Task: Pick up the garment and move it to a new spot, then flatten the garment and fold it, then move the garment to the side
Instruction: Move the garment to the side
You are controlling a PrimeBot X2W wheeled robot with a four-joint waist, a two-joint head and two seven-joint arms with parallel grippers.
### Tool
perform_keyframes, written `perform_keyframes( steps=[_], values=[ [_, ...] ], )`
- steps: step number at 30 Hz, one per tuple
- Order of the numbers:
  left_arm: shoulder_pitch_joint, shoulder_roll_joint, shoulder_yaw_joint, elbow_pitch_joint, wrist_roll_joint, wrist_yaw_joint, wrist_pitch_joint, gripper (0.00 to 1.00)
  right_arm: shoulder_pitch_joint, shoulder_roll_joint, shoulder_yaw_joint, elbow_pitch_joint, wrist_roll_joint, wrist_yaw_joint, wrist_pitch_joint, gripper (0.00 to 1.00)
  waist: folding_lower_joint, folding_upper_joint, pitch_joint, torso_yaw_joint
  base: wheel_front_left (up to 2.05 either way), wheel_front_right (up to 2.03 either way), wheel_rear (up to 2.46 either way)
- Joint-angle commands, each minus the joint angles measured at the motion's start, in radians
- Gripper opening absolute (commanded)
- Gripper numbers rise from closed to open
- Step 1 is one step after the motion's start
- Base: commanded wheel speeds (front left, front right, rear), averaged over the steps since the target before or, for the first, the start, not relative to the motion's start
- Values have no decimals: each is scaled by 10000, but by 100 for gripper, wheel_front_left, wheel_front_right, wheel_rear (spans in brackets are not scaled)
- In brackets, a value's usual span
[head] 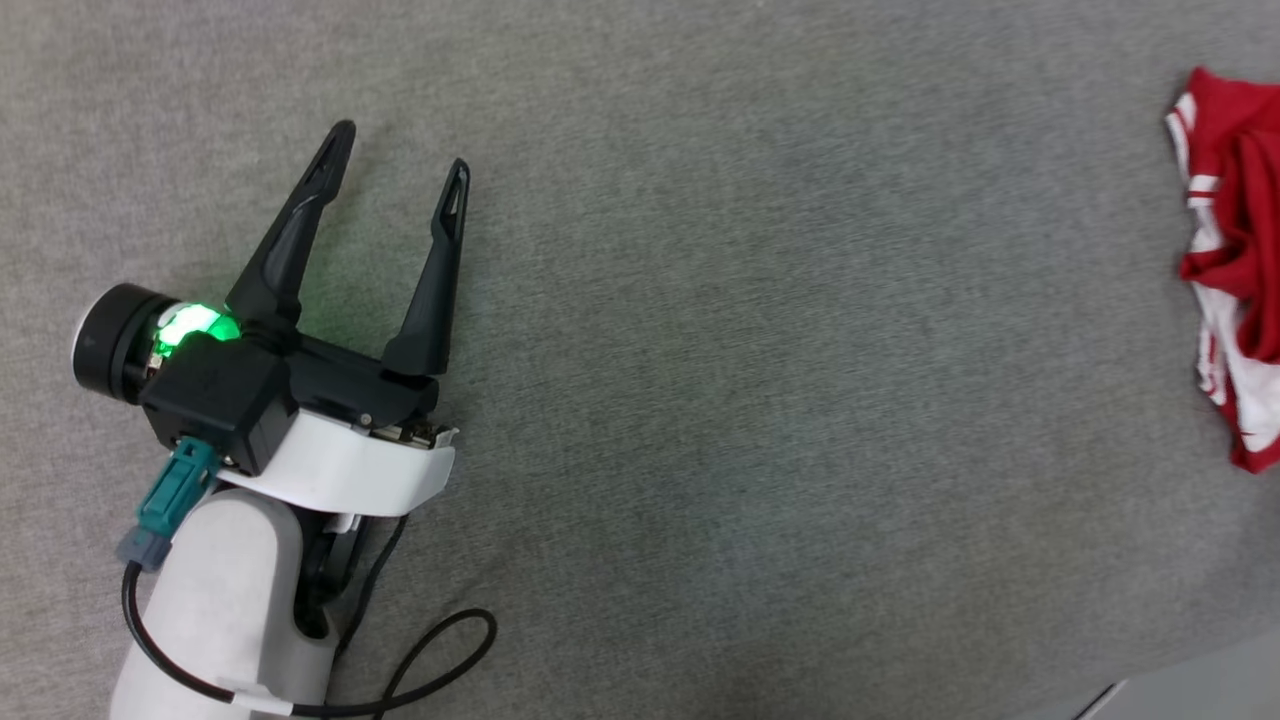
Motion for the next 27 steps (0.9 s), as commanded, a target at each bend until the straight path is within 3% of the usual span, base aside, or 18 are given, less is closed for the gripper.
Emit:
perform_keyframes(
  steps=[1, 2, 3, 4, 5, 6, 15, 27],
  values=[
    [-194, 56, -53, -64, 6, -7, 25, 100, -241, 128, -117, 136, -119, -8, -192, 0, -2, 0, 232, 145, 0, 0, 0],
    [-227, 62, -74, -76, -6, -8, 24, 100, -306, 162, -187, 248, -209, -8, -315, 0, -2, 0, 270, 166, 0, 0, 0],
    [-249, 74, -97, -76, -15, -9, 21, 100, -367, 208, -243, 365, -294, -8, -459, 16, -2, 0, 294, 184, 0, 0, 0],
    [-278, 86, -121, -74, -26, -10, 15, 100, -434, 257, -305, 484, -380, -8, -610, 40, -2, 0, 308, 199, 0, 0, 0],
    [-315, 101, -145, -56, -43, -11, 7, 100, -476, 275, -357, 619, -522, -9, -759, 83, -2, 0, 310, 213, 0, 0, 0],
    [-348, 113, -172, -16, -62, -12, -8, 100, -529, 316, -455, 733, -610, -9, -919, 100, -2, 0, 287, 232, 0, 0, 0],
    [107, -146, -263, 570, -272, 170, -313, 100, -427, 339, -1044, 1508, -1444, -9, -2701, 100, -2, 0, -828, 576, 0, 0, 0],
    [1856, -928, -226, 1873, -770, 706, -570, 100, 1200, 354, -105, 1846, -1222, -8, -5066, 100, -2, 0, -3634, 1175, 0, 0, 0]
  ],
)
